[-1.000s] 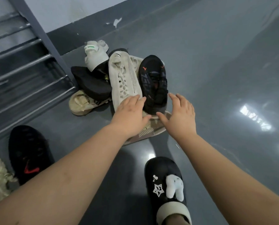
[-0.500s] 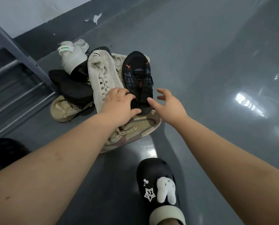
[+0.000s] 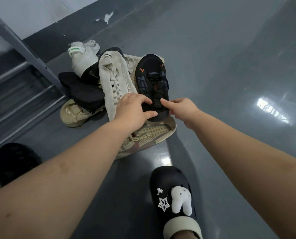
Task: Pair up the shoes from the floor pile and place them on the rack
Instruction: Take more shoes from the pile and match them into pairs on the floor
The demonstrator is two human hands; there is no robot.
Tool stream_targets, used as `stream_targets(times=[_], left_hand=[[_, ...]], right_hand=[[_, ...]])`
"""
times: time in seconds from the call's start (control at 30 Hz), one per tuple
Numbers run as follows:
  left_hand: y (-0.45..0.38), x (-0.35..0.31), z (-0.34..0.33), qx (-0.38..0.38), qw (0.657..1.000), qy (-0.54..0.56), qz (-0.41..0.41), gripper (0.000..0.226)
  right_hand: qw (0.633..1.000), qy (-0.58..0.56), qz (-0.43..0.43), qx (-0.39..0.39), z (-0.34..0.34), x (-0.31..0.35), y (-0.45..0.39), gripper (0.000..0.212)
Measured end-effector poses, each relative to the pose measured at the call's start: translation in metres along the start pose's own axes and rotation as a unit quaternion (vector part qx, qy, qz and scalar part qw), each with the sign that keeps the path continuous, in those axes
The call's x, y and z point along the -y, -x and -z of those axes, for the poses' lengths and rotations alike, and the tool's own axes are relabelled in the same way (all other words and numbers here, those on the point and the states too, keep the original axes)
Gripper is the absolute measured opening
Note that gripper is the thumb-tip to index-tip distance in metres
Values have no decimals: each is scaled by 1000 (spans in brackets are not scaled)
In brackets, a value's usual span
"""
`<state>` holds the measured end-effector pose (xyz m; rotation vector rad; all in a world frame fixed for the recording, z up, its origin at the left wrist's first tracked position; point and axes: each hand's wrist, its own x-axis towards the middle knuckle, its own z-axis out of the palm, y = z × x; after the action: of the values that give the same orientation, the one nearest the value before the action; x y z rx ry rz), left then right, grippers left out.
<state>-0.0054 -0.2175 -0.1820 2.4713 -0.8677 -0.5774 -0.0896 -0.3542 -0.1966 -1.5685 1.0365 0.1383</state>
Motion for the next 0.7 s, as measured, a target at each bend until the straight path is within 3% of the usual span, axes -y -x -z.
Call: stream_targets(times=[0.1,0.23,0.43,0.7], left_hand=[[5,-2,3,3,994,110,30,71],[15,4,4,67,978,196,34,102],[46,9,19,76,946,310,49,101],[103,35,64,17,947,313,68,109]], right_hand=[[995,-97,-6,7,2,-5,8,37],[993,-117,20,16,3,-15,25,24],[988,-136,64,37,-6,-6,54,16],[980,-151,57,114,-49,31,112,14]])
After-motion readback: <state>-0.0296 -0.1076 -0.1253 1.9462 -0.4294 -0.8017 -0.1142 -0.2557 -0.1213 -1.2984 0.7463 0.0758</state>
